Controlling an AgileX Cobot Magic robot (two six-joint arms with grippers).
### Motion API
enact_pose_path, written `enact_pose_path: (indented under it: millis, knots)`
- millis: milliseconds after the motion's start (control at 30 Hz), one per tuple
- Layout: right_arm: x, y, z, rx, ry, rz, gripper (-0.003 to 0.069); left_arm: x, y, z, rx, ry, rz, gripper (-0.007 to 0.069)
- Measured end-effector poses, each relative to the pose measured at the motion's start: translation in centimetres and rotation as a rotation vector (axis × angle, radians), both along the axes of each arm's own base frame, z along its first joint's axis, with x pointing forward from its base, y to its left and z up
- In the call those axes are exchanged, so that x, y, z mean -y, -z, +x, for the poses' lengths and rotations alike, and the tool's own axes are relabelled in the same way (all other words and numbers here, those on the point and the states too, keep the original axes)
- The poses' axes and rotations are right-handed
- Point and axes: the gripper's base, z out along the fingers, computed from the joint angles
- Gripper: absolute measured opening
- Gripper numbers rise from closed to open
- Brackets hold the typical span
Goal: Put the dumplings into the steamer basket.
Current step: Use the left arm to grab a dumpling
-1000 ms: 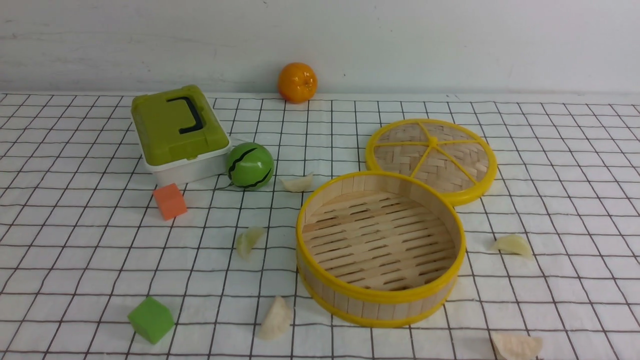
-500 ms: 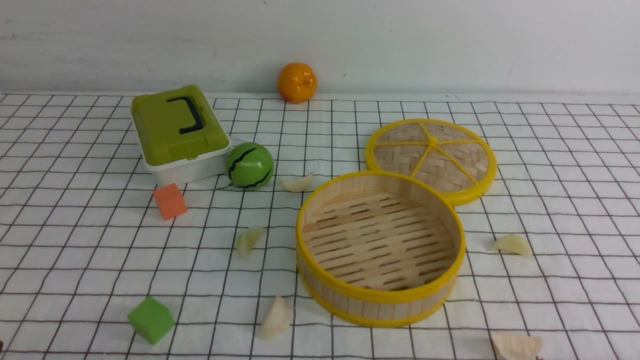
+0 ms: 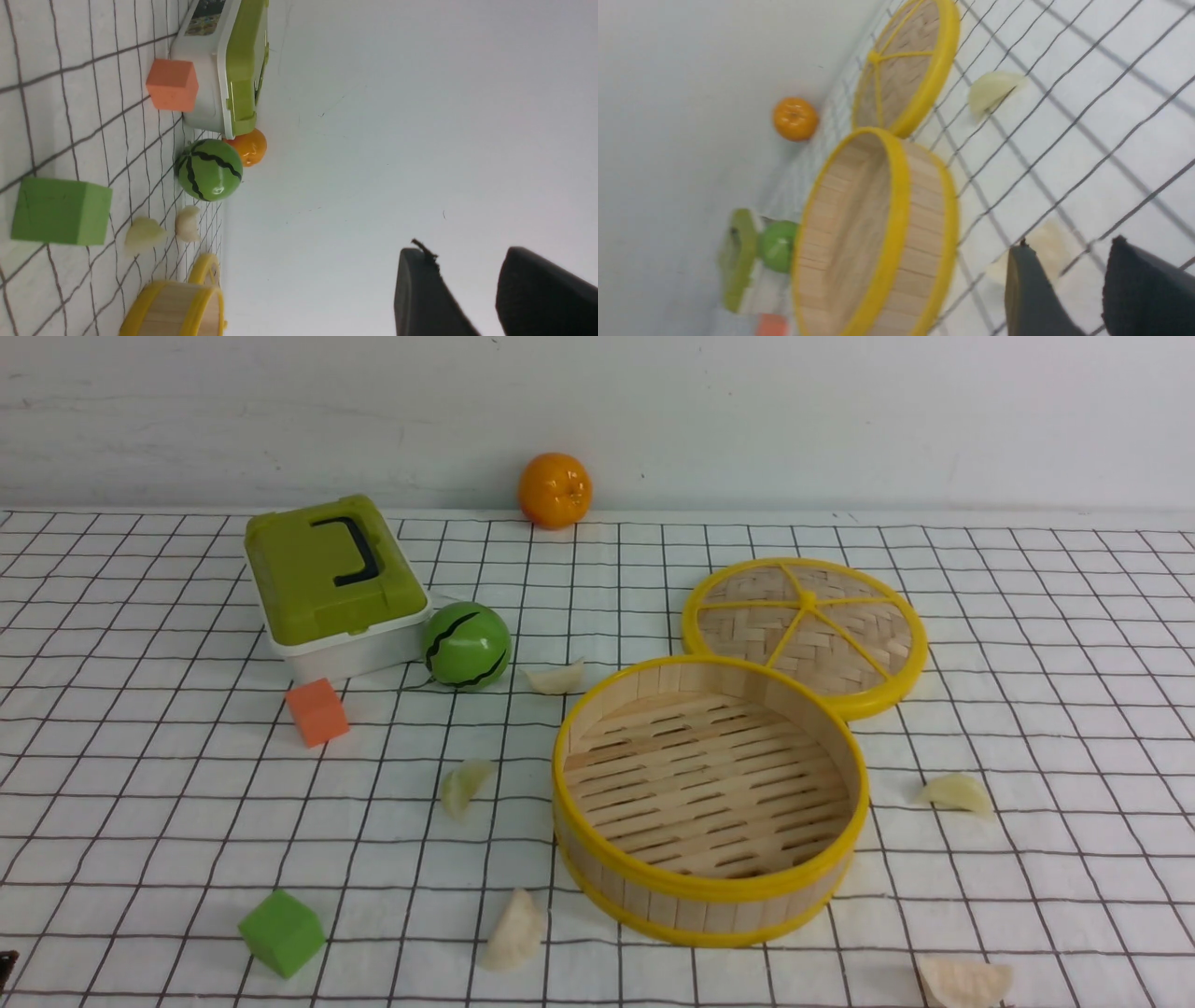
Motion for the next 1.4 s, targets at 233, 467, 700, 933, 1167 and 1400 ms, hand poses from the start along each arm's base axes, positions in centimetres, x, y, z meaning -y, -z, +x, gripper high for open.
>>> enact_pose_path:
  millis: [233,467,700,933,1167,1400]
  knots:
    - [-0.2,-0.3,0.0,0.016,0.007,0.111,0.0240,1.6,-2.0,-0.5,0.011,0.166,0.285,0.0239]
    - [0.3,-1.3,0.2,0.105,0.040,0.004,0.0240,2.4,-10.3,-2.6,0.254,0.126,0.890,0.0239]
    - [0.9,-8.9,-0.4,0.366,0.080,-0.461,0.0199,3.0,-15.6,1.0,0.070,0.365,1.196,0.0195]
    - [-0.2,-16.5,3.5,0.278,-0.204,-0.812,-0.0005,3.4,-16.8,8.1,-0.396,0.802,1.439,0.0099]
    - [-2.5,-18.5,7.3,0.192,-0.580,-0.818,-0.0024,7.7,-17.6,15.3,-0.587,0.983,1.560,0.0096]
    - [-4.4,-17.2,7.8,0.129,-0.828,-0.793,-0.0024,12.0,-17.8,23.5,-0.676,1.077,1.553,0.0136]
